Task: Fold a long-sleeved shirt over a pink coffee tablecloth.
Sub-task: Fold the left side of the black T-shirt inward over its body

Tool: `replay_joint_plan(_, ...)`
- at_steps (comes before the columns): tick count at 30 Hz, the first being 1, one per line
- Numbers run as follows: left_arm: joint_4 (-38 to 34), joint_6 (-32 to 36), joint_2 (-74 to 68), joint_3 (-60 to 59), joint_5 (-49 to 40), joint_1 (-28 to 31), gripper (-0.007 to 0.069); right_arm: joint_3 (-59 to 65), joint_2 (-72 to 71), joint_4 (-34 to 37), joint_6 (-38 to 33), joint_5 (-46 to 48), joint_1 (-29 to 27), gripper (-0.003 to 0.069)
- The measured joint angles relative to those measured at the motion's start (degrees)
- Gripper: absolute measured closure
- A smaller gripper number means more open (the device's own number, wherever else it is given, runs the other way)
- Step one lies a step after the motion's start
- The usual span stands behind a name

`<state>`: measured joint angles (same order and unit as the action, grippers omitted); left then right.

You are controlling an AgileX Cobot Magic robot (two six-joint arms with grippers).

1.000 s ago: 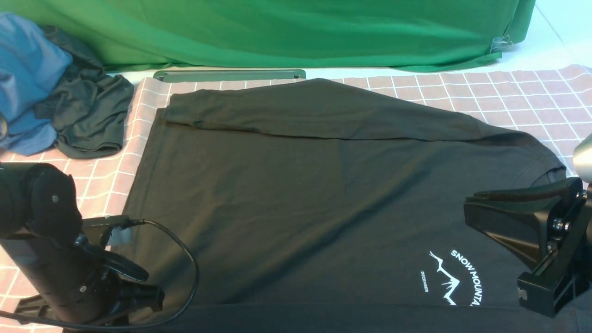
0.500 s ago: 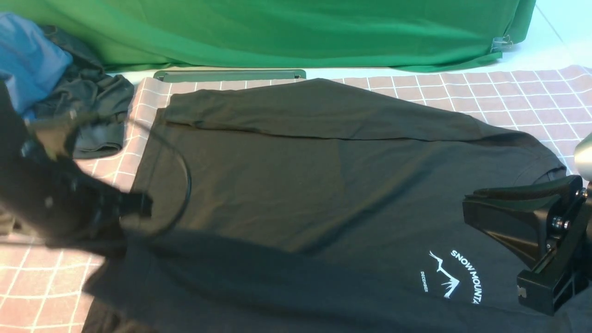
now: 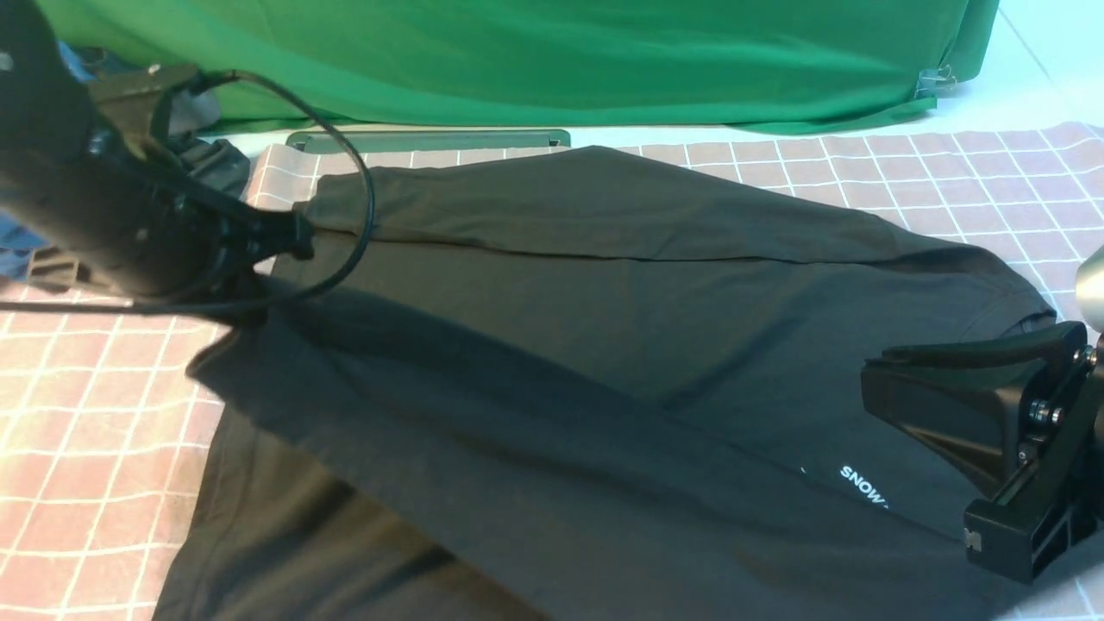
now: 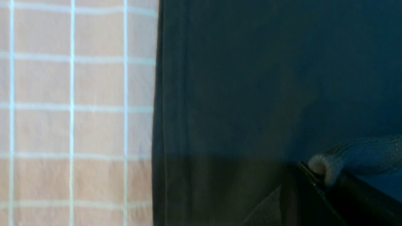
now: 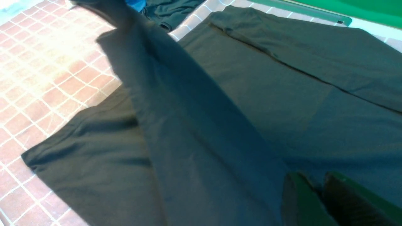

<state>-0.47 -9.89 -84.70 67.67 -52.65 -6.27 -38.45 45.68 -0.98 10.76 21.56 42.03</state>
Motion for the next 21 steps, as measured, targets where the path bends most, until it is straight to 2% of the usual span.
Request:
replay_joint_plan(5,2.9,0.0,-2.5,0.0,5.0,0.0,0.0580,0.0,0.0,0.0,0.4,0.0,0.0,0.0515)
replay_joint_plan(12,5.4,4.7,-5.3,0.0,13.6,0.0,0.0579,0.0,0.0,0.0,0.8,0.0,0.0,0.0515)
replay_joint_plan(17,8.0,5.1,-6.9,0.0,17.2,0.0,0.0577,0.0,0.0,0.0,0.9,0.0,0.0,0.0515)
replay_joint_plan(20,8.1,5.2,-7.5,0.0,19.9,0.0,0.0559,0.0,0.0,0.0,0.9,0.0,0.0,0.0515)
replay_joint_plan(21,8.1,5.2,-7.5,0.0,21.2,0.0,0.0526,0.0,0.0,-0.1,0.9,0.0,0.0,0.0515)
